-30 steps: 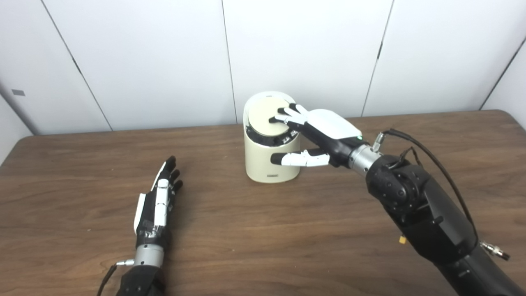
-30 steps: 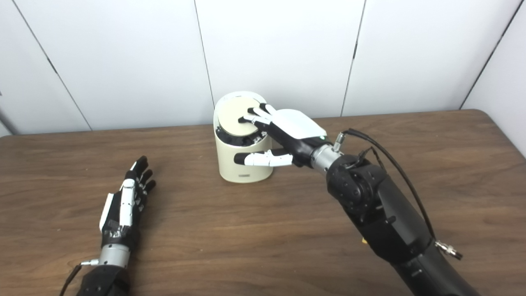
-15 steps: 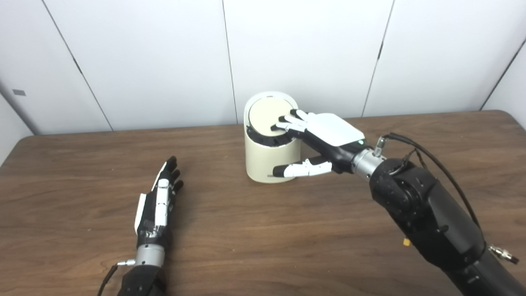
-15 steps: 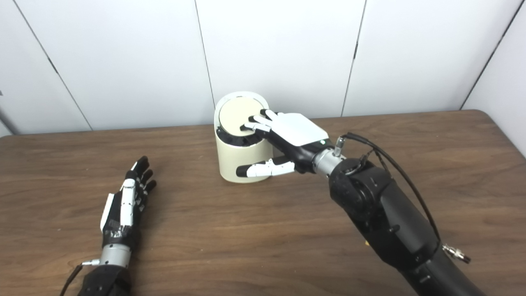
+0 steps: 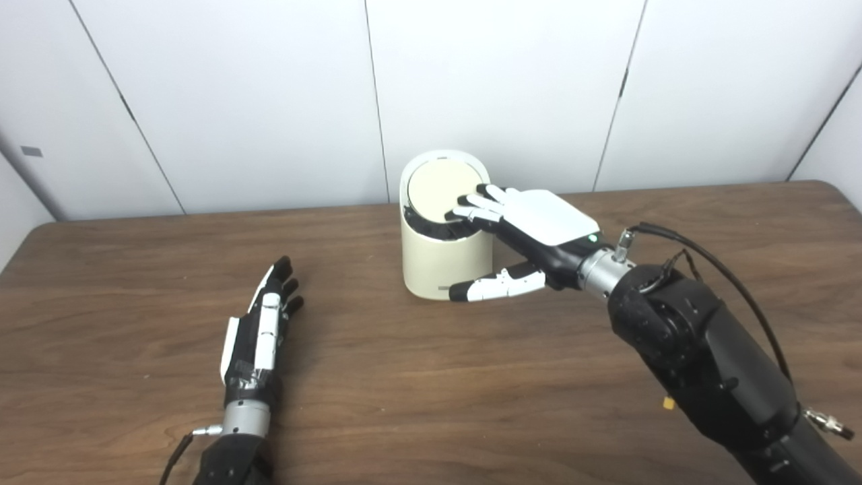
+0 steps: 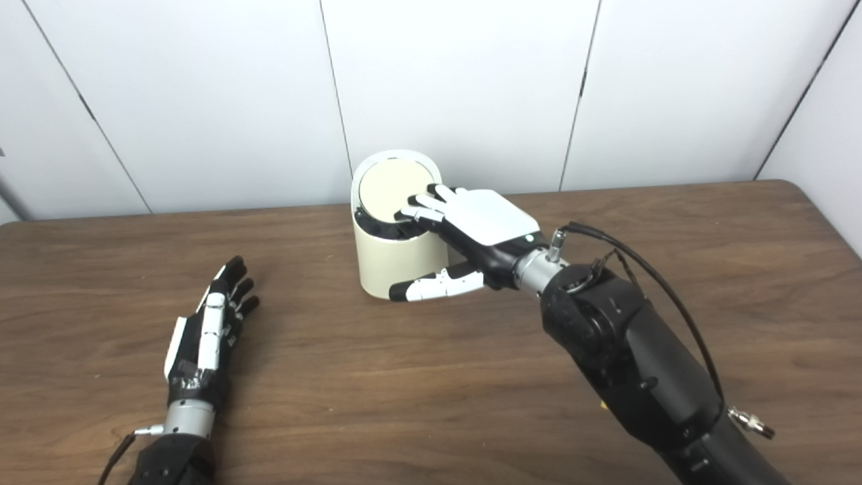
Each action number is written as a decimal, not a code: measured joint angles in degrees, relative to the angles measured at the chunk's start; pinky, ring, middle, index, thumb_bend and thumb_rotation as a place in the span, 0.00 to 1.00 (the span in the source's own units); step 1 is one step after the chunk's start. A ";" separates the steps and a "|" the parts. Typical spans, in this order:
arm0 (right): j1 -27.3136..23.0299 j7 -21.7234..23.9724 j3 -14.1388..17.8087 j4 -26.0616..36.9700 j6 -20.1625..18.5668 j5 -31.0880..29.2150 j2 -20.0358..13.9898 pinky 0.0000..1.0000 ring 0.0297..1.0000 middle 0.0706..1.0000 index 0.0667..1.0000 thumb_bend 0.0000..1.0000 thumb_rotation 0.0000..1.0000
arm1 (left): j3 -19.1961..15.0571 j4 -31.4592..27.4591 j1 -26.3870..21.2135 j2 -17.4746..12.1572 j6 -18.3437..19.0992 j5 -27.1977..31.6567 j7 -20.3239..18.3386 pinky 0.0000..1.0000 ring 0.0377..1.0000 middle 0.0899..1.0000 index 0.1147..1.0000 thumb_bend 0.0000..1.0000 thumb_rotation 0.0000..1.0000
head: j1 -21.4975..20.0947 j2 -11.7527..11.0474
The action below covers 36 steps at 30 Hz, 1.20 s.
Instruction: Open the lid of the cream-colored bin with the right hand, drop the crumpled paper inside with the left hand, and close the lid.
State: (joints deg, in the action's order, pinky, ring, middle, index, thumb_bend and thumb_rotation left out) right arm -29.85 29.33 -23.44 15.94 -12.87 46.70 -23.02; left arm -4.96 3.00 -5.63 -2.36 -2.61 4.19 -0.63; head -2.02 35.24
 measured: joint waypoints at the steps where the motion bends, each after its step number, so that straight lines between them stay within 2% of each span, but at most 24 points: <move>1: 0.00 0.00 -0.01 -0.01 0.04 0.05 0.00 1.00 1.00 0.93 0.86 0.59 0.94 | 0.03 0.00 0.00 0.00 0.00 -0.03 0.05 0.91 0.94 0.96 0.95 0.40 0.92 | 0.00 0.00; 9: -0.40 -0.80 0.04 -0.84 1.58 0.41 0.08 1.00 1.00 0.81 0.80 0.57 0.94 | 0.26 -0.20 0.09 0.02 0.05 -0.14 0.36 0.92 0.95 0.96 0.95 0.38 0.94 | 0.00 0.53; 14: -1.54 -0.88 0.11 -1.51 1.56 0.34 0.16 1.00 0.99 0.78 0.76 0.58 0.97 | 0.33 -0.40 0.24 0.06 0.12 -0.07 0.41 0.93 0.96 0.96 0.94 0.38 0.93 | -0.09 0.62; 17: -3.39 1.81 -0.58 -1.44 0.48 1.04 -0.13 1.00 0.96 0.78 0.75 0.59 0.99 | 0.33 -0.59 0.36 0.08 0.27 -0.07 0.44 0.93 0.95 0.96 0.95 0.38 0.94 | -0.09 0.70; 20: -4.17 3.80 -0.71 -1.14 -0.66 1.05 -0.20 1.00 0.96 0.78 0.75 0.58 0.95 | 0.36 -0.86 0.55 0.19 0.37 -0.09 0.52 0.93 0.96 0.97 0.95 0.38 0.95 | -0.09 0.79; 25: -4.20 4.72 -0.71 -0.41 -1.74 1.15 -0.21 0.99 0.98 0.79 0.75 0.57 0.93 | 0.47 -0.88 0.57 0.18 0.33 -0.03 0.48 0.93 0.96 0.97 0.95 0.38 0.94 | -0.09 0.79; 32: -3.59 4.78 0.05 0.03 -2.46 0.25 -0.12 1.00 1.00 0.81 0.80 0.58 0.93 | 0.64 -0.87 0.54 0.19 0.34 -0.05 0.47 0.93 0.96 0.97 0.95 0.38 0.89 | -0.18 0.62; 34: -2.76 3.75 0.84 0.07 -2.36 -0.71 0.20 1.00 1.00 0.83 0.82 0.58 0.94 | 0.67 -0.87 0.53 0.20 0.34 -0.04 0.46 0.93 0.96 0.97 0.95 0.39 0.89 | -0.09 0.62; 36: -1.50 1.53 1.81 0.04 -1.34 -1.79 0.75 1.00 1.00 0.84 0.83 0.57 0.90 | 0.69 -0.87 0.53 0.20 0.35 -0.03 0.45 0.93 0.96 0.97 0.96 0.38 0.87 | 0.00 0.62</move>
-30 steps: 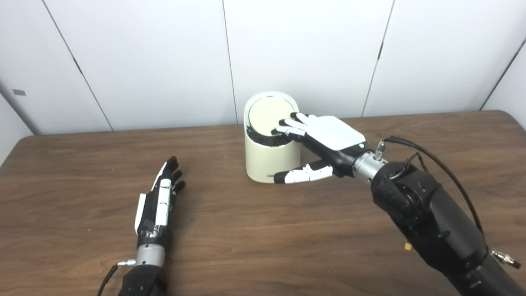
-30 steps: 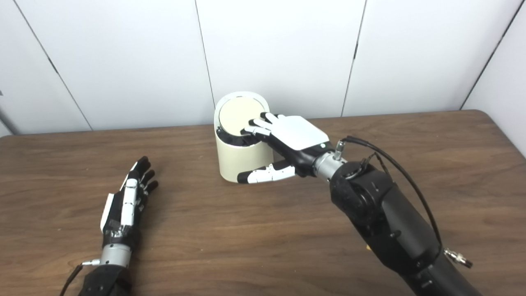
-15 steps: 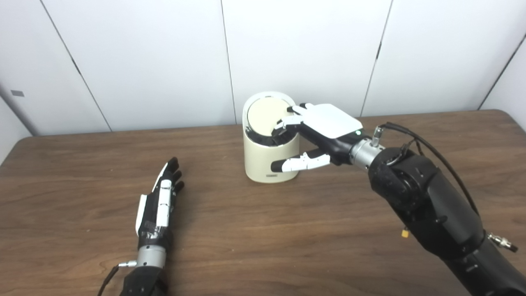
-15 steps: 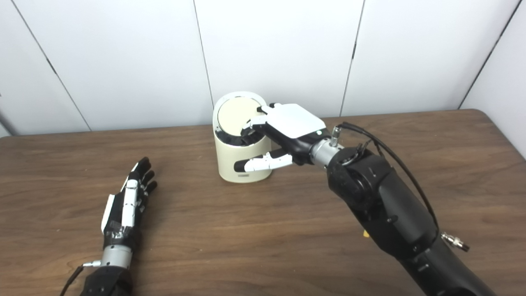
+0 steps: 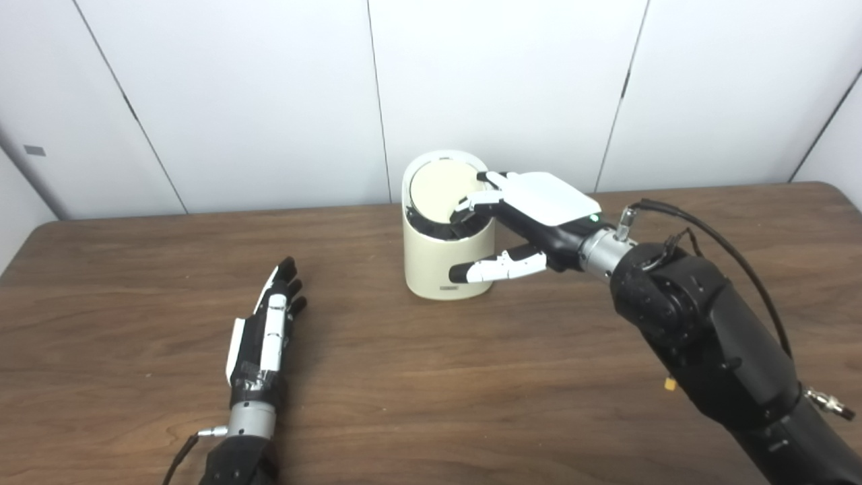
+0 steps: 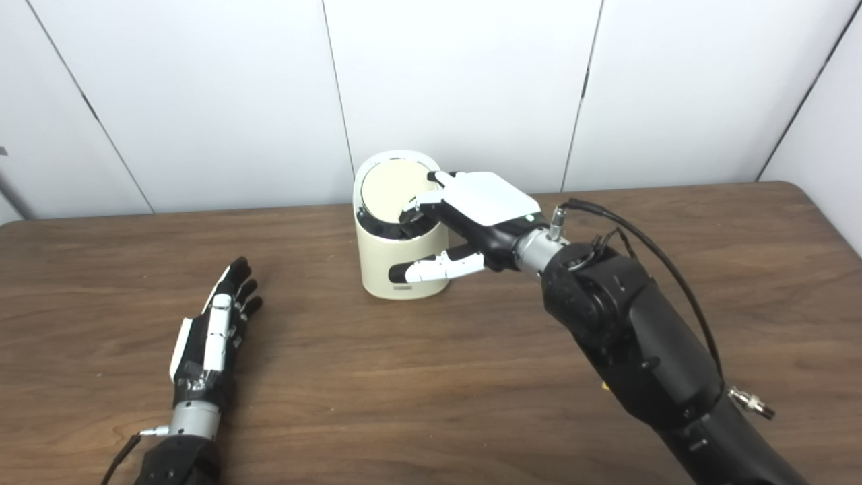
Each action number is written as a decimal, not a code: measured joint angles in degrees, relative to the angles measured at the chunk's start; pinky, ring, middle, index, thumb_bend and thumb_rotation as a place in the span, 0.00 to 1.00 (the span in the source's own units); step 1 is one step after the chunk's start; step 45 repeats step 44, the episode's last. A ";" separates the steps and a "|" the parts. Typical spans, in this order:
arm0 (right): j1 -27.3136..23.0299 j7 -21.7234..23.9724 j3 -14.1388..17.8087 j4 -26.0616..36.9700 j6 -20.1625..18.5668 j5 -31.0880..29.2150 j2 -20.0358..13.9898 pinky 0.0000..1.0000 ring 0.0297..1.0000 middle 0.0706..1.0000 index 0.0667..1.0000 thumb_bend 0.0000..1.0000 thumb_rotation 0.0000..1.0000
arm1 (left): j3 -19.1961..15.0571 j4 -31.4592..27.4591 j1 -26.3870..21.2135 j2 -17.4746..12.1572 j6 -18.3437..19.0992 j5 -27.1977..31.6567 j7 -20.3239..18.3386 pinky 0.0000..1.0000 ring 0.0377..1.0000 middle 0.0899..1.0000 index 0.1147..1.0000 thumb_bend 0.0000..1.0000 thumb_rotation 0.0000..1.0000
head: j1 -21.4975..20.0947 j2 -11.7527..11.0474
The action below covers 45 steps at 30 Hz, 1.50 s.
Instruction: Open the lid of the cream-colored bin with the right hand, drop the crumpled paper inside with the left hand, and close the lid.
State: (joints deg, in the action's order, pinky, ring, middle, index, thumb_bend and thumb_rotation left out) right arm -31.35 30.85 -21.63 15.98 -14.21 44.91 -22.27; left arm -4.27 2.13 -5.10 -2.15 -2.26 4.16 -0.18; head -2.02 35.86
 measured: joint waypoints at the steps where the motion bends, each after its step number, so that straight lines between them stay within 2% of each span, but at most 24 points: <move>1: 0.85 -1.22 0.55 -0.14 0.53 -0.62 0.40 1.00 1.00 0.85 0.84 0.56 0.89 | 0.01 0.00 0.00 0.00 0.00 0.00 -0.01 0.93 0.96 0.97 0.96 0.38 0.86 | 0.09 -0.09; 9: 5.18 -6.96 2.83 -0.61 3.63 -4.14 2.52 1.00 1.00 0.92 0.90 0.51 0.85 | 0.13 -0.06 0.01 -0.03 0.59 -0.06 0.02 0.94 0.96 0.97 0.96 0.43 0.80 | 0.35 -0.62; 13: 7.19 -9.69 4.02 -0.62 5.72 -5.74 4.11 0.99 1.00 0.95 0.93 0.49 0.83 | 0.21 -0.06 -0.03 -0.10 0.84 0.05 -0.14 0.98 0.98 0.99 0.97 0.42 0.78 | 0.44 -0.88; 17: 8.69 -13.36 6.99 -1.05 7.76 -8.14 5.52 0.94 1.00 0.96 0.95 0.50 0.83 | 0.20 -0.05 -0.06 -0.23 0.88 0.16 -0.36 0.98 0.98 0.99 0.97 0.42 0.77 | 0.53 -1.05; 25: 9.85 -17.55 11.84 -2.19 7.71 -11.26 7.29 0.92 1.00 0.98 0.97 0.47 0.91 | 0.07 0.00 -0.06 -0.32 0.85 0.85 -0.77 0.96 0.98 0.99 0.97 0.42 0.74 | 0.44 -1.05; 29: 10.81 -17.76 15.47 -2.12 5.47 -15.55 8.62 0.93 1.00 0.99 0.99 0.48 0.96 | -0.05 0.00 -0.06 -0.33 0.78 1.02 -0.87 0.95 0.97 0.99 0.96 0.42 0.73 | 0.35 -0.97; 33: 13.02 -19.09 17.89 -2.22 5.16 -18.27 9.30 0.91 0.96 0.98 0.98 0.49 0.99 | -0.08 0.06 -0.07 -0.43 0.03 1.11 -1.01 0.94 0.97 0.98 0.96 0.43 0.74 | 0.26 -0.79; 39: 16.53 -21.39 21.75 -3.28 5.06 -21.65 9.25 0.91 0.94 0.95 0.96 0.50 1.00 | -0.29 0.12 -0.07 -0.57 0.03 1.34 -1.16 0.94 0.97 0.98 0.96 0.42 0.73 | -0.09 -0.62; 45: 18.62 -22.84 23.41 -6.60 5.73 -25.74 9.26 0.93 0.95 0.95 0.95 0.50 1.00 | -0.34 0.10 -0.04 -0.76 0.08 2.10 -1.54 0.96 0.97 0.98 0.96 0.42 0.76 | -0.44 -0.44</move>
